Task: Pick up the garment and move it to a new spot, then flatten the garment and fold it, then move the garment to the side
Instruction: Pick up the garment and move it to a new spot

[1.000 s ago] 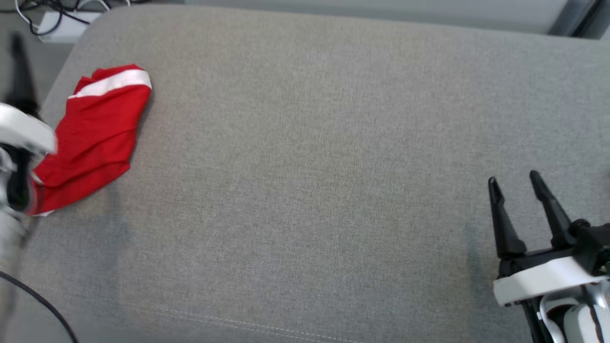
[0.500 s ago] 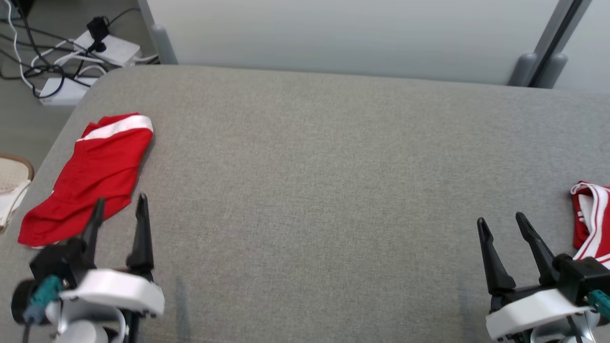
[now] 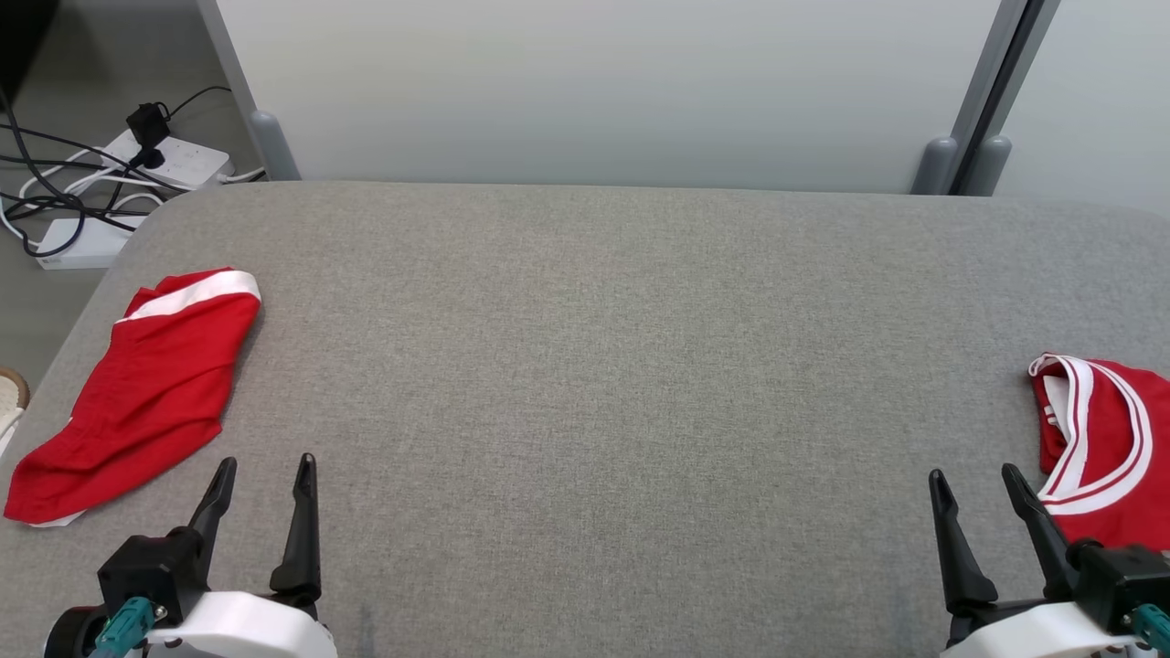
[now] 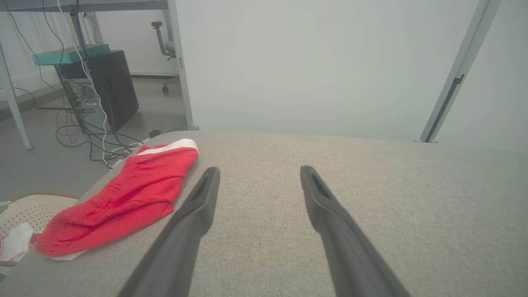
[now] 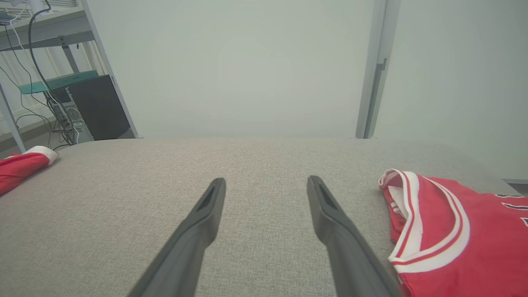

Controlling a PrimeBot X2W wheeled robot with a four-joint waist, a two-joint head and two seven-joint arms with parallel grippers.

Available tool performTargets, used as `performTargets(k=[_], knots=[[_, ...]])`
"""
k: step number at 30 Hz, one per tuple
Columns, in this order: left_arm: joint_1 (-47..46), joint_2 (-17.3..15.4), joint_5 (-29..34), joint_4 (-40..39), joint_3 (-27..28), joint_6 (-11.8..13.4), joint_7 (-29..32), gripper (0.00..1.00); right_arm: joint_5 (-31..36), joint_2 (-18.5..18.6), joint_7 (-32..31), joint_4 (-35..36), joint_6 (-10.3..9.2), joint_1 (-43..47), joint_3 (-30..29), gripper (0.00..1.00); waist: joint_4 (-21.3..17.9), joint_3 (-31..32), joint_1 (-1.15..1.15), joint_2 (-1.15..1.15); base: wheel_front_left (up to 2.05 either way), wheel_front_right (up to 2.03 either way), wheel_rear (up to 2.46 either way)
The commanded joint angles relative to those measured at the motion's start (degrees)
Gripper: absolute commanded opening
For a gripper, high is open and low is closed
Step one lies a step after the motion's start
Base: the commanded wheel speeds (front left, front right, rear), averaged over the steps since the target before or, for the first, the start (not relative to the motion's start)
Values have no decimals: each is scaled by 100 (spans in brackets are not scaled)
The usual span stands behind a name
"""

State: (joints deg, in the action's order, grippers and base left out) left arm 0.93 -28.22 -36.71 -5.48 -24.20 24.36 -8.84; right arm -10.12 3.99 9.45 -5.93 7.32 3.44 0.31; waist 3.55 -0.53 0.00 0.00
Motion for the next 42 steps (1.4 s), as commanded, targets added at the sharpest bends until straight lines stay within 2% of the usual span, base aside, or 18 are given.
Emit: performTargets(k=[1, 16, 20, 24, 26, 30, 35, 42], knots=[[-180, -171, 41, -115, 220, 38, -1, 100, 26, 43, 61, 189, 17, -106, 88, 100, 0, 15, 0, 0, 0, 0, 0], [-218, -184, -12, -136, 260, 72, -13, 100, 14, -31, 34, 225, 17, -112, 61, 100, 74, 63, 0, 0, 0, 0, 0], [-612, -350, 7, -427, 419, 72, 118, 100, 13, -27, 21, 295, 17, -104, -19, 100, 256, -16, 0, 0, 0, 0, 0], [-1351, -715, -46, -819, 754, 24, 485, 100, 33, 0, -26, 413, 17, -166, -88, 100, 523, -192, 0, 0, 0, 0, 0], [-1822, -922, -166, -886, 962, -100, 698, 100, 61, 30, -58, 494, 17, -237, -100, 100, 640, -333, 0, 0, 0, 0, 0], [-2903, -1148, -654, -537, 1244, -566, 1161, 100, 99, 135, -127, 635, 17, -452, -78, 100, 810, -666, 0, 0, 0, 0, 0], [-4275, -1252, -1157, 909, 1300, -1138, 1785, 100, 115, 278, -171, 793, 17, -800, -4, 100, 825, -1132, 0, 0, 0, 0, 0], [-5382, -1121, -1603, 3260, 1145, -1677, 2546, 100, 97, 378, -217, 879, 17, -1126, 99, 100, 584, -1769, 0, 0, 0, 0, 0]])
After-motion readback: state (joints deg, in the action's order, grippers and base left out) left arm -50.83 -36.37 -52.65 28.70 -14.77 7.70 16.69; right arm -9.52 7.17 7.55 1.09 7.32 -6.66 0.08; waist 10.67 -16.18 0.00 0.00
